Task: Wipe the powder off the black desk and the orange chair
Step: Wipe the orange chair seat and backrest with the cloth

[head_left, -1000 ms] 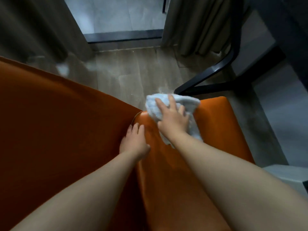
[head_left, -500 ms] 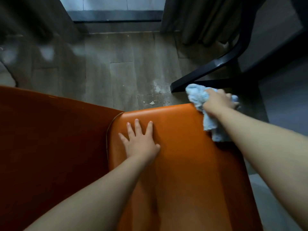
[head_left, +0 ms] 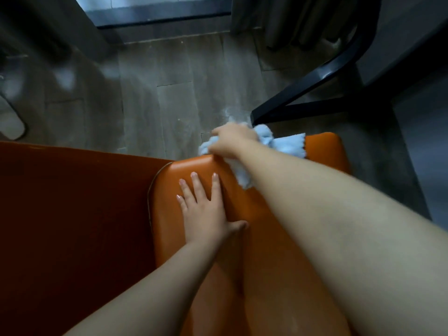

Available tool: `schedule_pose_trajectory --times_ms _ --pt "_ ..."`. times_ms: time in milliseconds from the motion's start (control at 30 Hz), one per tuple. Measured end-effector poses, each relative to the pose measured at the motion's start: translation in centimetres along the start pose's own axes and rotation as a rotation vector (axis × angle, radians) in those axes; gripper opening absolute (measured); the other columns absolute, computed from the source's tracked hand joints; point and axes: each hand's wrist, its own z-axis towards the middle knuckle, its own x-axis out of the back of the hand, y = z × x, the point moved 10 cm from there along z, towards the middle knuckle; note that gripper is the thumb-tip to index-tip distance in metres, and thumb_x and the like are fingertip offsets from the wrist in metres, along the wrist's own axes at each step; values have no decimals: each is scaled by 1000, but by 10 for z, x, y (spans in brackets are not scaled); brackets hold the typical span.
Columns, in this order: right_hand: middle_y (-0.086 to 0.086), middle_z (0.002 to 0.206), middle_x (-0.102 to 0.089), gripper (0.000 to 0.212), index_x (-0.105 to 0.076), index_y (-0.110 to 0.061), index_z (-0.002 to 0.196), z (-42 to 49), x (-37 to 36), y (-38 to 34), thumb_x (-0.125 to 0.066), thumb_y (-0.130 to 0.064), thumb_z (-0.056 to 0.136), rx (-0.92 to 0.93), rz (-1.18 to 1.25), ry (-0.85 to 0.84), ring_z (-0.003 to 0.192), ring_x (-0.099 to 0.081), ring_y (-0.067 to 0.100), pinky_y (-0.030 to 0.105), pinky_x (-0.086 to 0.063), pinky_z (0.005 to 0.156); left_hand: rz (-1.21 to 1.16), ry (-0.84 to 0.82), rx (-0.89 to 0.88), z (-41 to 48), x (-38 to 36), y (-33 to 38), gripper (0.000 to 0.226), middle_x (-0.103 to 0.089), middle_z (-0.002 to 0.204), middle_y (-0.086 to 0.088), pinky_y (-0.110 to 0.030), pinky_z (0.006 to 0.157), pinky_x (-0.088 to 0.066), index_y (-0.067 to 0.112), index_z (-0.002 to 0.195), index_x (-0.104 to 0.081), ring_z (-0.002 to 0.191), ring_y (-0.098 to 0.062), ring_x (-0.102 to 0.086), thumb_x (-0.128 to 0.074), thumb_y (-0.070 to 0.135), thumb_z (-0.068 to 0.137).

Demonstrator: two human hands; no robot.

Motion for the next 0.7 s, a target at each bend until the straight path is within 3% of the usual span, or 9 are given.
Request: schedule_pose_trajectory --times_ms 133,200,367,567,700 --pt "9 136 -43 51 -51 -30 131 -11 29 120 -54 -44 82 -357 -126 56 127 -35 36 50 -31 100 25 -7 8 0 -1 0 125 23 153 -22 -53 115 3 23 150 16 140 -45 22 -62 73 66" --pt "12 136 -41 50 -51 -28 128 -27 39 172 -56 -44 80 -483 -76 112 127 -33 38 55 -28 101 31 -7 8 0 -1 1 125 23 153 -23 -53 115 2 22 149 16 140 -46 21 -61 74 66" --pt "9 134 -43 45 -57 -26 122 -50 44 223 -51 -42 81 -570 409 415 120 -43 35 45 -39 99 47 -3 2 0 -1 2 125 22 153 -24 -54 115 1 20 149 16 140 -47 20 -61 74 66" --pt "9 115 -60 40 -58 -15 115 -78 30 262 -53 -33 80 -670 873 592 102 -59 27 33 -47 87 47 8 2 0 -2 2 126 21 154 -23 -53 115 1 20 149 16 140 -46 19 -61 74 66" --pt "11 110 -60 43 -55 -7 123 -129 -35 295 -55 -31 88 -827 1094 490 93 -55 22 27 -42 80 47 18 9 2 -2 1 126 22 153 -23 -54 115 2 21 149 16 140 -45 20 -62 74 65"
